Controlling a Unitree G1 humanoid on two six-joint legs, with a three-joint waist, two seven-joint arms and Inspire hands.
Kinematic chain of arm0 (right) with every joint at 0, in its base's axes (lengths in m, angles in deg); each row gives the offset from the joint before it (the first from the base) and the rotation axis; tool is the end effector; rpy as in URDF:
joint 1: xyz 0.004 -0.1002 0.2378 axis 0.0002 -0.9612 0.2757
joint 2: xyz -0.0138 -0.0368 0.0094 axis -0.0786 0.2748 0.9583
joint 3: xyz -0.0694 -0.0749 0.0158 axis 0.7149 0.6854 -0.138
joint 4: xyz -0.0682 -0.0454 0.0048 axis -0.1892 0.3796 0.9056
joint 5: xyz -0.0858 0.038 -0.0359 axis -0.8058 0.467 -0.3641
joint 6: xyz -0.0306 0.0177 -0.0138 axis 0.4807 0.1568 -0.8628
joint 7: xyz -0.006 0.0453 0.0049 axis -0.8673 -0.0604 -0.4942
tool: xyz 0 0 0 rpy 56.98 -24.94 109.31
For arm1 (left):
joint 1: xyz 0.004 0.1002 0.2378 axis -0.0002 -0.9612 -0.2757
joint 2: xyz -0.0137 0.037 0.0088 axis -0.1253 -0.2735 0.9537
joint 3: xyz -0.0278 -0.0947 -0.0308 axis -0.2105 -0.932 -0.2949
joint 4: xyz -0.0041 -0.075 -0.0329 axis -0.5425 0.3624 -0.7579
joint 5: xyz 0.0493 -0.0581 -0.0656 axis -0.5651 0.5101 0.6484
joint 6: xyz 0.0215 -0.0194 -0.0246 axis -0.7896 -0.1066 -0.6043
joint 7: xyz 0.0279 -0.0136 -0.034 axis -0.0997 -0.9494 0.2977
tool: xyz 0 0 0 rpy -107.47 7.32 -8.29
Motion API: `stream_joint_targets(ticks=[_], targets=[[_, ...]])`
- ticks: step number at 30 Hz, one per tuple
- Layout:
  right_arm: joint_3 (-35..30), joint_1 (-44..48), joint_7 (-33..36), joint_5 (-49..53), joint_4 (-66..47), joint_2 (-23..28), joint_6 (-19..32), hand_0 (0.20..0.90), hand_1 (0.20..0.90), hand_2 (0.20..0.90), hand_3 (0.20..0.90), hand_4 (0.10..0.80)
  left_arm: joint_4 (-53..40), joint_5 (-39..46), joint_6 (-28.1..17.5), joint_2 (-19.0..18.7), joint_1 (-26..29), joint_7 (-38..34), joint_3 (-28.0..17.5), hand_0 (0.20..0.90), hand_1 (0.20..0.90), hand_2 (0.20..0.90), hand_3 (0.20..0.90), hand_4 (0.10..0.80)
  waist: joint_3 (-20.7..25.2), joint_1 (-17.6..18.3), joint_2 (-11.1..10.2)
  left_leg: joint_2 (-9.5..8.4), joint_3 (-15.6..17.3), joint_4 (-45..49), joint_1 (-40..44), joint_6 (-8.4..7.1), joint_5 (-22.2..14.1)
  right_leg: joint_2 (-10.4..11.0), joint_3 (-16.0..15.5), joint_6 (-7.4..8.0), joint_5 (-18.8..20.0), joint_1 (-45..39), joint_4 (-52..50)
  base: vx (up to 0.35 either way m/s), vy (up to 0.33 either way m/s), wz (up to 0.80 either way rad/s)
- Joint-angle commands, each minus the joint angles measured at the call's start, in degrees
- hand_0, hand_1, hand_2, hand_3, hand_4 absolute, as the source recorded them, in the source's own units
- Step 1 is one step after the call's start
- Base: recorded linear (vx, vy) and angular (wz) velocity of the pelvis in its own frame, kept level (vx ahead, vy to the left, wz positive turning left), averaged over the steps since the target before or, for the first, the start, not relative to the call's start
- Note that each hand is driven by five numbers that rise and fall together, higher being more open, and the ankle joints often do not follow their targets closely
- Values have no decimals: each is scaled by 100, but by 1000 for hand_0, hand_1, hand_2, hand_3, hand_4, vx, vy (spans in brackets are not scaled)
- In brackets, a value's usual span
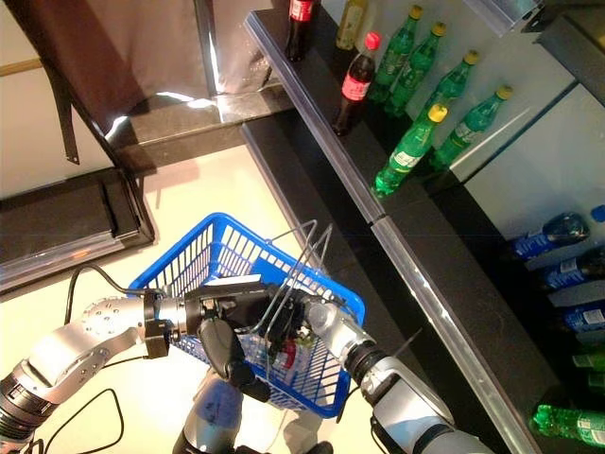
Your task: Pick up the drink and place into the basket.
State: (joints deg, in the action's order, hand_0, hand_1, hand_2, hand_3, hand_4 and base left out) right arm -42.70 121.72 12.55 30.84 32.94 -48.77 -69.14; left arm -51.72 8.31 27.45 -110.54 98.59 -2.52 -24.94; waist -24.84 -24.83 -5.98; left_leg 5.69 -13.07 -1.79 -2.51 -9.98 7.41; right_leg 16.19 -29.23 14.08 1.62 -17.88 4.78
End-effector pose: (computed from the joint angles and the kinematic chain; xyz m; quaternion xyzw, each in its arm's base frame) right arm 0.2861 -0.0980 0.0229 -0.3585 0.1983 0.3026 0.8605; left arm 0.2212 0.1818 0.1346 0.0935 0.0539 -0.5889 0.8010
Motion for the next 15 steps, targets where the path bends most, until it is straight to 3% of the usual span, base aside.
stream_joint_targets(ticks=[1, 15], targets=[[504, -181, 83, 85, 623, -573, 289, 900, 900, 900, 900, 800, -1920, 1684, -1888, 2036, 854, 633, -26, 300, 300, 300, 200, 100, 2395, 36, -29, 151, 767, -321, 524, 432, -429, 192, 215, -196, 434, 596, -218, 0, 0, 0], [289, -332, 487, 582, 537, -559, 392, 900, 900, 900, 900, 800, -1806, 1451, -1866, 2100, 716, 188, -157, 300, 300, 300, 200, 100, 2377, 59, -8, 161, 788, -321, 547, 429, -431, 174, 223, -213, 438, 585, -214, 0, 0, 0]])
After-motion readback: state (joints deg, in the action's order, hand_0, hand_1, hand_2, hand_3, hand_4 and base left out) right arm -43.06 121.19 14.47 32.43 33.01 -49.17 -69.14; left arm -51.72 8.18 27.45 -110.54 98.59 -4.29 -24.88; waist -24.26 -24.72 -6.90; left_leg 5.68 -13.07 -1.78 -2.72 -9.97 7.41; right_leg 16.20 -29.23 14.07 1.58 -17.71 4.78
